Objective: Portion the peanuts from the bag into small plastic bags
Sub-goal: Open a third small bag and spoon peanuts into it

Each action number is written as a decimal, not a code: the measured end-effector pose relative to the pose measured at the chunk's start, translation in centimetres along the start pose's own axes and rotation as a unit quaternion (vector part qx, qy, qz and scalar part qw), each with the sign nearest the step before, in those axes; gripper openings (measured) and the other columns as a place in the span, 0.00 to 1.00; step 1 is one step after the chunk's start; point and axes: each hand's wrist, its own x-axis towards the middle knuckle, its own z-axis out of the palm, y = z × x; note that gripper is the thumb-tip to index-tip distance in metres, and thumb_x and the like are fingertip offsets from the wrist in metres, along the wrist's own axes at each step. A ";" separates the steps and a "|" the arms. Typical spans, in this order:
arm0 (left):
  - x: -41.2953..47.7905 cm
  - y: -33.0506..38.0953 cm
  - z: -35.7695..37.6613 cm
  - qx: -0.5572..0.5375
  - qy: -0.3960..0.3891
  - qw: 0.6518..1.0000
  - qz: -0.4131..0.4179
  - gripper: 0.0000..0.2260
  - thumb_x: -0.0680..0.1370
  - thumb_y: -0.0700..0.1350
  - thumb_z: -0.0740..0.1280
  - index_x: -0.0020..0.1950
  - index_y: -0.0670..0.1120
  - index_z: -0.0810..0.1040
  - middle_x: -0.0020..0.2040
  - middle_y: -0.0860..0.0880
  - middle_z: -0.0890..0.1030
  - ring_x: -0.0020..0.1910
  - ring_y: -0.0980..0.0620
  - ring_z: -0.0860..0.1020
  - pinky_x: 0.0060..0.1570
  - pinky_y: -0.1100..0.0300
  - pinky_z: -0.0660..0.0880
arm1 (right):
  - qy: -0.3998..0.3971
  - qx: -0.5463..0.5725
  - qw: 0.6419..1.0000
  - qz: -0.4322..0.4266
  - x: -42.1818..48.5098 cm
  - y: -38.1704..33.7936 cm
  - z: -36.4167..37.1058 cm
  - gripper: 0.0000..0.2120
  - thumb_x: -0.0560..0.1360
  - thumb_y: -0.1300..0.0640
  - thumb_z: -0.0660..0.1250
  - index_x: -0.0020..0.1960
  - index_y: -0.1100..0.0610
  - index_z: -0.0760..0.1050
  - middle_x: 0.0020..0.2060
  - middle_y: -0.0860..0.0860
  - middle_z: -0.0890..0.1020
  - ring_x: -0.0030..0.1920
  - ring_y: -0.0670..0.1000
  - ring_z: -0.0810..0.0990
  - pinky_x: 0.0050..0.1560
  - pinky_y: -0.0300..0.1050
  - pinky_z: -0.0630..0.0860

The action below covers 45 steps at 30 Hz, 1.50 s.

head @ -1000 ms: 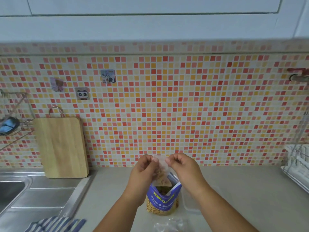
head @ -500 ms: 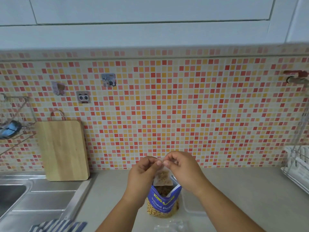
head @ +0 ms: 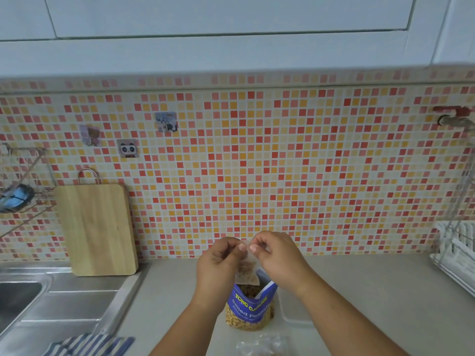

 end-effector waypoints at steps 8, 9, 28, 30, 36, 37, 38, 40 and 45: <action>0.4 -0.5 -0.4 0.006 0.046 0.999 -0.022 0.07 0.77 0.39 0.65 0.40 0.44 0.80 0.35 0.47 0.81 0.35 0.50 0.79 0.34 0.61 0.78 | -0.001 -0.017 1.000 0.015 -0.2 0.5 -1.0 0.08 0.78 0.55 0.62 0.42 0.56 0.76 0.43 0.49 0.80 0.43 0.47 0.76 0.39 0.30 0.67; 0.4 -0.6 -0.4 0.005 0.047 0.999 -0.023 0.07 0.77 0.39 0.65 0.40 0.44 0.80 0.36 0.46 0.81 0.36 0.49 0.79 0.35 0.60 0.78 | 0.001 -0.019 1.000 0.017 -0.2 0.5 -0.9 0.09 0.78 0.55 0.62 0.41 0.55 0.75 0.42 0.49 0.79 0.42 0.47 0.75 0.39 0.31 0.68; -2.6 -11.8 -5.4 -0.025 0.073 0.961 -0.264 0.05 0.79 0.41 0.63 0.44 0.45 0.75 0.40 0.46 0.79 0.27 0.51 0.77 0.23 0.67 0.68 | -0.319 -0.071 0.920 0.217 -3.8 7.1 7.1 0.09 0.73 0.57 0.64 0.37 0.57 0.79 0.36 0.53 0.83 0.35 0.48 0.80 0.49 0.44 0.77; -3.3 -14.9 -5.8 -0.006 0.081 0.949 -0.304 0.04 0.78 0.40 0.64 0.44 0.44 0.75 0.41 0.44 0.80 0.29 0.49 0.79 0.24 0.66 0.69 | -0.283 -0.177 0.913 0.234 -4.6 8.9 9.5 0.14 0.73 0.51 0.64 0.53 0.59 0.80 0.53 0.57 0.83 0.53 0.55 0.82 0.56 0.45 0.75; -4.5 -20.0 -6.3 0.115 0.090 0.928 -0.343 0.06 0.78 0.40 0.63 0.42 0.42 0.76 0.35 0.44 0.78 0.19 0.55 0.70 0.17 0.69 0.64 | -0.177 -0.196 0.912 0.314 -6.4 10.9 13.2 0.17 0.75 0.45 0.62 0.58 0.54 0.76 0.59 0.52 0.80 0.60 0.54 0.79 0.56 0.44 0.74; -4.8 -20.2 -6.3 0.147 0.086 0.925 -0.339 0.06 0.78 0.40 0.63 0.42 0.42 0.76 0.33 0.45 0.78 0.18 0.56 0.70 0.17 0.69 0.64 | -0.174 -0.179 0.912 0.327 -6.5 11.1 13.6 0.16 0.74 0.47 0.62 0.57 0.53 0.77 0.58 0.51 0.81 0.59 0.54 0.79 0.56 0.44 0.75; -5.0 -20.5 -6.4 0.176 0.078 0.923 -0.334 0.06 0.78 0.41 0.62 0.42 0.43 0.76 0.32 0.46 0.77 0.19 0.55 0.71 0.18 0.68 0.65 | -0.171 -0.160 0.912 0.336 -6.6 11.2 13.9 0.14 0.74 0.50 0.61 0.56 0.53 0.77 0.57 0.51 0.81 0.58 0.54 0.80 0.55 0.44 0.75; -5.2 -20.7 -6.3 0.219 0.062 0.919 -0.322 0.07 0.79 0.44 0.62 0.43 0.44 0.76 0.33 0.47 0.78 0.25 0.52 0.73 0.23 0.65 0.67 | -0.163 -0.108 0.919 0.342 -6.6 11.5 14.0 0.09 0.72 0.53 0.61 0.48 0.52 0.78 0.50 0.50 0.83 0.53 0.54 0.81 0.50 0.41 0.76; -5.1 -21.0 -5.6 0.316 0.012 0.911 -0.264 0.07 0.78 0.46 0.62 0.47 0.45 0.78 0.44 0.47 0.81 0.44 0.47 0.78 0.43 0.57 0.75 | -0.138 0.123 0.926 0.329 -6.6 11.7 13.0 0.09 0.69 0.60 0.66 0.30 0.53 0.74 0.27 0.49 0.76 0.26 0.47 0.72 0.27 0.34 0.68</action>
